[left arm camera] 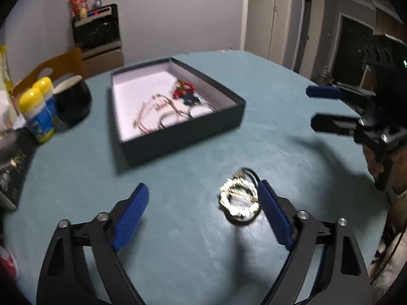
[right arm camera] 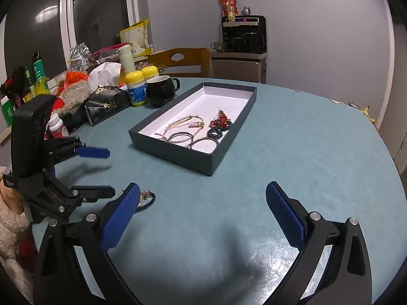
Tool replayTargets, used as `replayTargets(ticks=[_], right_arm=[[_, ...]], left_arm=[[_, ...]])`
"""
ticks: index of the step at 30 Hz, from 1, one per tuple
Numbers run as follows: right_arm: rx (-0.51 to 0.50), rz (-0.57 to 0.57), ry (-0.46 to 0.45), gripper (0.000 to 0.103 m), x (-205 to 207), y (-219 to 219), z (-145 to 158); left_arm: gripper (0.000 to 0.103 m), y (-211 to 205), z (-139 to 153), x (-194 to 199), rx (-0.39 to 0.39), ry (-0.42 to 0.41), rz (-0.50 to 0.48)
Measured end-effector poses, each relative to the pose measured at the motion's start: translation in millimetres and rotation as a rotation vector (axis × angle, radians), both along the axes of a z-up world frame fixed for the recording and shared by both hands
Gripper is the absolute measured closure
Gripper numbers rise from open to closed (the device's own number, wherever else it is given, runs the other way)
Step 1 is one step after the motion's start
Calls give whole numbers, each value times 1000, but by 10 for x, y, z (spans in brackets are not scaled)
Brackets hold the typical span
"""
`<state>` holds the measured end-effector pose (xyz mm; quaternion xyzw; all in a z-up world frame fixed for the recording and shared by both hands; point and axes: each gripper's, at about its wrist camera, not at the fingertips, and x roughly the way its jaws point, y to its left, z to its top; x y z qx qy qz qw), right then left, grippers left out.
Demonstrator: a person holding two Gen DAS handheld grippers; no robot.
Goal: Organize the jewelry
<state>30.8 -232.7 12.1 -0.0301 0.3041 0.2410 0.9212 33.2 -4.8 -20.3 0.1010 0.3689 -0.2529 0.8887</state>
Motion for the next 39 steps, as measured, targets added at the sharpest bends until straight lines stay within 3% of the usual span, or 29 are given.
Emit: replayTargets(ticks=[2,10,13,16,18,21,24,33,39], right_arm=[[24,-11,15,6,37,-41,-34],[25,40,34,6,40,-4,-100],[45,44,44,6,51,-34,-103],[53,51,48,6,50,-46,-106],[56,55,50,6,53,-48,-106],[61,59,52,6,62,-57,-101],[65,59,52,6,61,-66,-100],[63,63,46,6,53,-62,-96],[-50,246,94,6,-131,309,-147]], left_arm=[[42,-40,-24,-4,14,8,-17],[63,-153,-120,46,15,84,-77],[66,-157,-117,80,5,92,-85],[78,-191,-115,91,-9,108,-114],[79,-209,-113,84,2,102,-118],[99,-183,-103,97,9,84,-94],[103,-165,-85,79,2,83,-101],[103,-160,-45,71,-1,70,-86],[103,-88,-58,144,3,97,-50]])
